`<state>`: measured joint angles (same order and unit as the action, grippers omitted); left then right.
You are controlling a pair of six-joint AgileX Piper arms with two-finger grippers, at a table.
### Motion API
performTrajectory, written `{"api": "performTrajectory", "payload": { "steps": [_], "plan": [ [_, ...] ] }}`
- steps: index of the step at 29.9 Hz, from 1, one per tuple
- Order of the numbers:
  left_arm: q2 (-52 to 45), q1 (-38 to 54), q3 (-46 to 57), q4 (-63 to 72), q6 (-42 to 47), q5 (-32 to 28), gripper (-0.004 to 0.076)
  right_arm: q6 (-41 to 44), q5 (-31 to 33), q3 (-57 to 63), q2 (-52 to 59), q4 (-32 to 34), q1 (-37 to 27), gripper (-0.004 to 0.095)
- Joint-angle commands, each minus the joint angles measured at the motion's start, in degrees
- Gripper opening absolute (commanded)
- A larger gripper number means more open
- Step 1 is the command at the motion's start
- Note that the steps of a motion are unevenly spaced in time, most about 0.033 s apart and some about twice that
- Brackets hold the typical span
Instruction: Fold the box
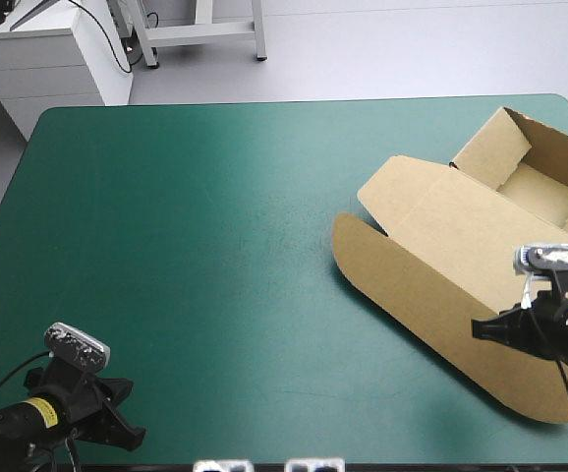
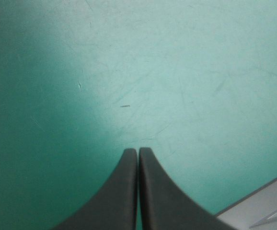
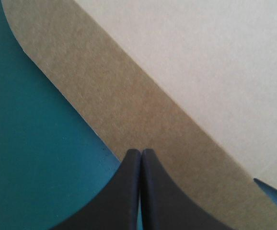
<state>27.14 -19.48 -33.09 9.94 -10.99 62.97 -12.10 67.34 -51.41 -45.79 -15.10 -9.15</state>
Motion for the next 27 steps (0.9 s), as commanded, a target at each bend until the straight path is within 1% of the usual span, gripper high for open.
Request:
{"api": "performTrajectory", "payload": {
  "steps": [1, 4, 9, 14, 22, 27],
  "plan": [
    [-1.3, -0.1, -1.5, 0.9, 0.1, -1.6, -0.0008, -2.9, -6.4, 6.7, 4.3, -0.9, 0.3, -0.0018],
    [-3.1, -0.1, -1.5, 0.9, 0.0, -1.6, -0.0008, -6.2, -9.5, 12.7, 7.3, -1.3, 0.3, -0.0018],
    [-6.9, -0.1, -1.5, 0.9, -2.9, -0.7, -0.0008, -8.6, -10.6, 18.8, 11.3, -1.3, 0.3, -0.0018],
    [-9.8, -0.1, -1.5, 1.0, -2.9, -1.0, -0.0008, -8.6, -12.5, 20.0, 14.5, -1.3, 0.3, -0.0018],
    [-9.9, -0.1, -1.4, 1.0, -2.9, -1.0, -0.0008, -8.4, -12.7, 22.1, 15.6, -2.9, 0.3, -0.0018],
    [-9.9, -0.1, -1.4, 1.1, -2.5, 1.5, -0.0008, -8.6, -12.9, 22.7, 15.9, -3.8, 0.3, -0.0018]
  ]
}}
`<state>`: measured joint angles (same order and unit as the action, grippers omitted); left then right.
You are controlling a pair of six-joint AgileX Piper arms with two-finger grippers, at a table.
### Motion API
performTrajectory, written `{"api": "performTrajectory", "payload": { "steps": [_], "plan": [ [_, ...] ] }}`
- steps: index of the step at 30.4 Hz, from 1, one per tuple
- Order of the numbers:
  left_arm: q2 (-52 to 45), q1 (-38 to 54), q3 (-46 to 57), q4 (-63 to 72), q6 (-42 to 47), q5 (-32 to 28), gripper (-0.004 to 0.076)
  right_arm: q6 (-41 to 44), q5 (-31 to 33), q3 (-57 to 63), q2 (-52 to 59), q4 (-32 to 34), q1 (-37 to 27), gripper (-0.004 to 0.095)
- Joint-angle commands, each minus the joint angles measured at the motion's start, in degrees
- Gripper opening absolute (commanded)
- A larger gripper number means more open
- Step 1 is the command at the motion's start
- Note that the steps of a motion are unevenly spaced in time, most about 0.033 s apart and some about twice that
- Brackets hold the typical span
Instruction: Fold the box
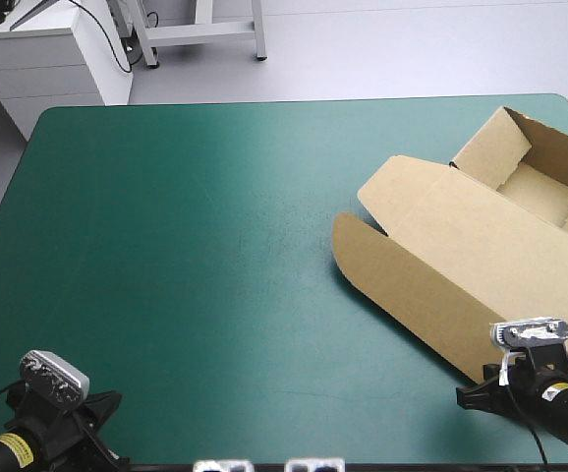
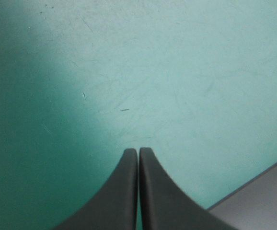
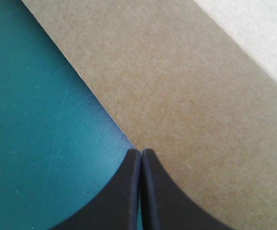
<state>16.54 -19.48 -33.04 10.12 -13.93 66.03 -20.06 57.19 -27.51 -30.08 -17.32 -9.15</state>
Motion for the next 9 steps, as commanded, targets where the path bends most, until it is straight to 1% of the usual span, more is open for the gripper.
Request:
{"api": "performTrajectory", "payload": {
  "steps": [1, 5, 9],
  "plan": [
    [0.7, -0.1, -1.4, 0.9, 0.5, -1.4, -0.0008, -0.6, -2.8, -1.2, 0.2, -1.6, 0.3, -0.0018],
    [0.7, -0.1, -1.4, 0.9, 0.5, -2.6, -0.0008, -0.6, -2.8, -1.2, 0.2, -1.6, 0.3, -0.0018],
    [0.7, -0.1, -1.4, 0.9, 0.5, -6.3, -0.0008, -0.6, -2.6, -1.2, 0.2, -1.6, 0.3, -0.0018]
  ]
}}
